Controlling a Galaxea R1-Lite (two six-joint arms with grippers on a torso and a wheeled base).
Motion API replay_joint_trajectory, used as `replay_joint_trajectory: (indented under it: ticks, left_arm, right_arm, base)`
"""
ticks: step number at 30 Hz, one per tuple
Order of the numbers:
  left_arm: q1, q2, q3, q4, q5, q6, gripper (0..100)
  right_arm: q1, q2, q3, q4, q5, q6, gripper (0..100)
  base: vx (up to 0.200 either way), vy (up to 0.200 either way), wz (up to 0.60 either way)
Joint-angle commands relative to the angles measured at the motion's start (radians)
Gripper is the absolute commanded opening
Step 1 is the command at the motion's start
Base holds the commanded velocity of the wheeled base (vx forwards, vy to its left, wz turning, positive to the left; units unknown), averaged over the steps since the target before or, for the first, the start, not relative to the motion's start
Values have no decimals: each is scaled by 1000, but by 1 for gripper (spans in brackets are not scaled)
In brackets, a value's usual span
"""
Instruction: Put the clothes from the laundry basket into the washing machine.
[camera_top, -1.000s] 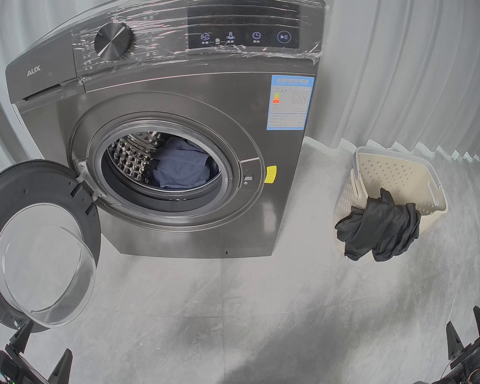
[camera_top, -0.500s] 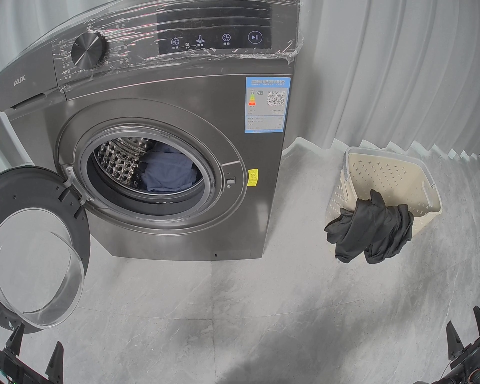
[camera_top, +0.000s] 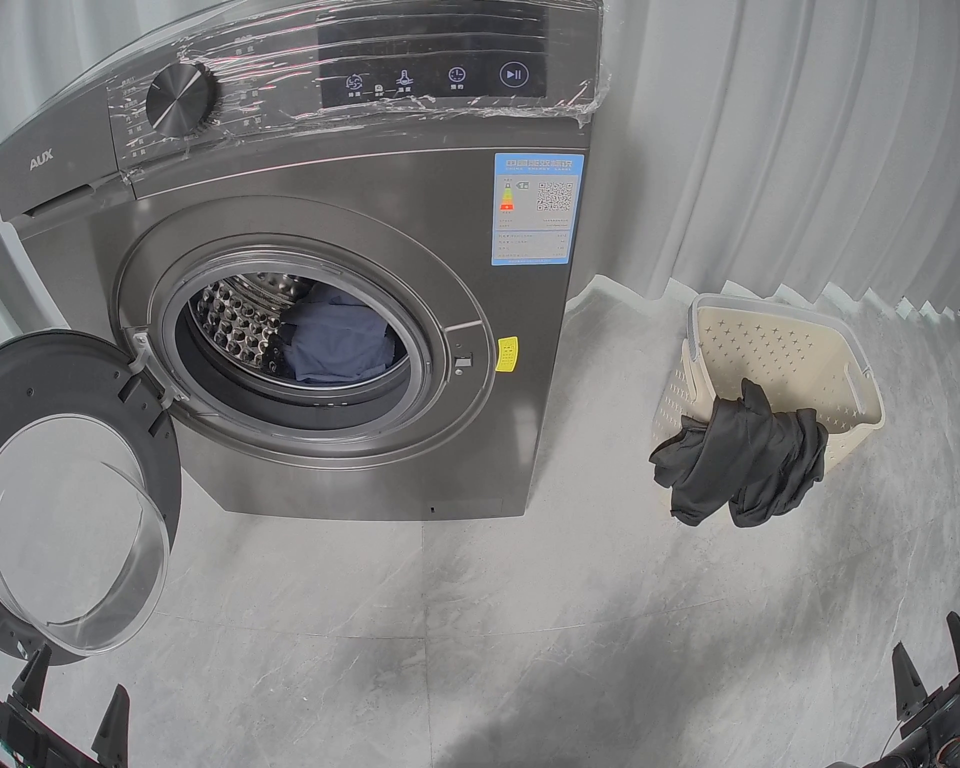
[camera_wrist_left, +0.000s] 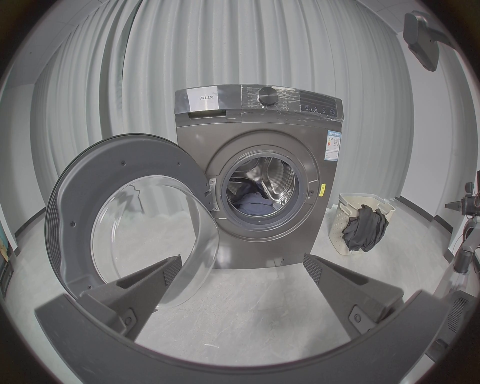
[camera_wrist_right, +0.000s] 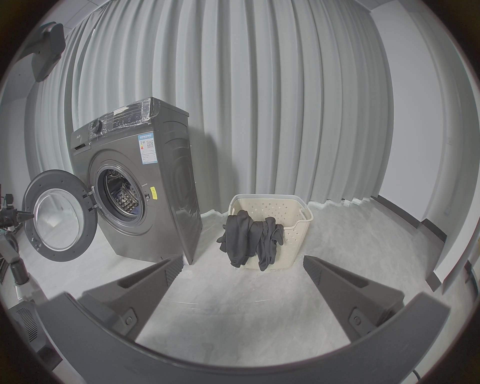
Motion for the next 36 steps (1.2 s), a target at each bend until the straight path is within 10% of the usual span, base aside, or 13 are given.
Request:
replay_joint_trajectory:
  ticks: [1,36]
  left_arm:
    - [1,-10,16,0,0,-4,100]
    - [1,-10,18,0,-6,-7,100]
  right_arm:
    - [0,-12,18,1,0,0,100]
    - [0,-12,18,1,0,0,100]
  base:
    - [0,-200,0]
    - [0,-160,0]
